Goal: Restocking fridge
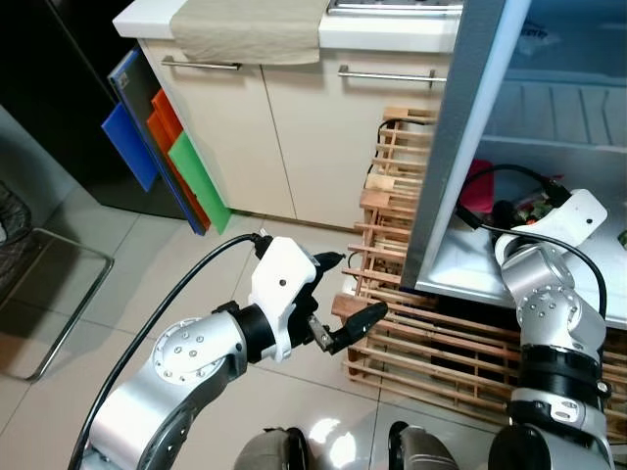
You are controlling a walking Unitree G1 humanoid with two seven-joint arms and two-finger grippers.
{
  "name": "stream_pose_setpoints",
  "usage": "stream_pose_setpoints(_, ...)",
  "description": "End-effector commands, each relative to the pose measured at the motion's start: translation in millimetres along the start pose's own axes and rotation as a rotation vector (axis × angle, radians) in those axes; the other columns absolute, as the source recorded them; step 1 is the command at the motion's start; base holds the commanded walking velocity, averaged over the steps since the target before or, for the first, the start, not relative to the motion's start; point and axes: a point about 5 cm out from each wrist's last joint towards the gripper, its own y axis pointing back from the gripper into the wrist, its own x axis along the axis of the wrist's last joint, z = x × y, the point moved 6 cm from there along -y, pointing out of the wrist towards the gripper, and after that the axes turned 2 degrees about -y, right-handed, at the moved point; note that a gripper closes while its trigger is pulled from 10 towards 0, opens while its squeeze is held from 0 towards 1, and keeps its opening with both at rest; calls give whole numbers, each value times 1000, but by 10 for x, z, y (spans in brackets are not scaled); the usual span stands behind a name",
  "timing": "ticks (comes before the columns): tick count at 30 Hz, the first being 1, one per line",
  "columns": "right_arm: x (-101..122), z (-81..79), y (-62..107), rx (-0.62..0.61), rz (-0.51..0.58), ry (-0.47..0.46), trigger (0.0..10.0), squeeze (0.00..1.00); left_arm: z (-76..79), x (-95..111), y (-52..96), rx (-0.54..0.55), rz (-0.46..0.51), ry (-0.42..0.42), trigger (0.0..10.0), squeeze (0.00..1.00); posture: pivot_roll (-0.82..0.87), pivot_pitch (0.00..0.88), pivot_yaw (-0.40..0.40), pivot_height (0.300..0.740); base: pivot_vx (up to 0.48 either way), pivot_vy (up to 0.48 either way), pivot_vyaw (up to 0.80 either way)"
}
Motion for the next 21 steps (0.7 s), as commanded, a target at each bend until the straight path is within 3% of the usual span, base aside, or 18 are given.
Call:
stream_pose_setpoints(1,73,-82,85,22,18,7,10000,1000,-12,-20,-15,7,0,-1,10000,0,29,135,92,740,0,0,0)
stream_pose_setpoints(9,109,-98,140,26,32,25,10000,1000,-20,-18,-36,7,5,-1,10000,0,15,123,89,740,0,0,0)
stream_pose_setpoints(10,79,-149,267,61,38,95,10000,1000,-76,-18,-102,20,21,0,10000,0,-33,35,66,740,0,0,0)
stream_pose_setpoints(12,-12,-215,426,112,37,191,10000,1000,-166,-14,-189,45,46,-1,10000,0,-37,21,64,740,0,0,0)
stream_pose_setpoints(16,-168,-196,398,135,3,260,10000,1000,-227,-16,-258,57,58,-4,10000,0,-39,0,54,740,0,0,0)
stream_pose_setpoints(18,-191,-125,396,148,32,464,10000,1000,-258,-7,-272,69,66,-9,10000,0,-40,0,42,740,0,0,0)
stream_pose_setpoints(19,-191,-125,396,148,32,464,10000,1000,-258,-7,-272,69,66,-9,10000,0,-40,0,42,740,0,0,0)
stream_pose_setpoints(20,-188,-91,439,168,61,616,10000,1000,-301,-6,-278,92,71,-14,10000,0,-45,0,40,740,0,0,0)
stream_pose_setpoints(21,-188,-91,439,168,61,616,10000,1000,-301,-6,-278,92,71,-14,10000,0,-45,0,40,740,0,0,0)
